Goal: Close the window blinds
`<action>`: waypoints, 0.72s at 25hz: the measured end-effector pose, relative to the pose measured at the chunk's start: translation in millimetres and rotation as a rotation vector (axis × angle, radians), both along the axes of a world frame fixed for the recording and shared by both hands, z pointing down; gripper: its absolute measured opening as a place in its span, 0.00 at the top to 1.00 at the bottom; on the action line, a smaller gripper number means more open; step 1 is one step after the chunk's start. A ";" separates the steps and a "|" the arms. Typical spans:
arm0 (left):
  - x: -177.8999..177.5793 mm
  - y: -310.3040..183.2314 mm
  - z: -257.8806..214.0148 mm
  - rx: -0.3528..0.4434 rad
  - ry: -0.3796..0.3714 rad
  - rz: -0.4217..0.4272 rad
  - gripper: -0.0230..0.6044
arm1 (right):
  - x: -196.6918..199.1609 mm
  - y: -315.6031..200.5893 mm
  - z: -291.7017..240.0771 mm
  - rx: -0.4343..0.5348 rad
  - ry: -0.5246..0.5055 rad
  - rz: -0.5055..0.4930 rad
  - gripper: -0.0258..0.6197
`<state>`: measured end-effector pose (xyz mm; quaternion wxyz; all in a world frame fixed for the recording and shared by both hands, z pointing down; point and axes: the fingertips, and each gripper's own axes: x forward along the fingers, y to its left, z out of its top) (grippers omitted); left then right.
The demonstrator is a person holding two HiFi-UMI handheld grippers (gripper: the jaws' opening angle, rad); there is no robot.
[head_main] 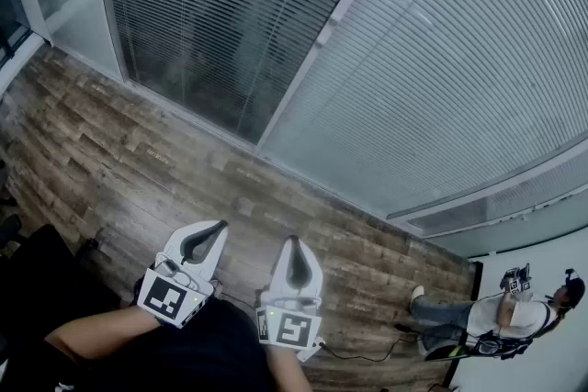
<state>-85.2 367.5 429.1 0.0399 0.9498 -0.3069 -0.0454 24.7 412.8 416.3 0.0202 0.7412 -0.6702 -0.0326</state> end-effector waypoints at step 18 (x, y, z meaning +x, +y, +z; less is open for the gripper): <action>-11.2 -6.2 30.7 -0.047 -0.069 -0.100 0.96 | 9.4 16.1 12.9 -0.053 -0.023 -0.031 0.96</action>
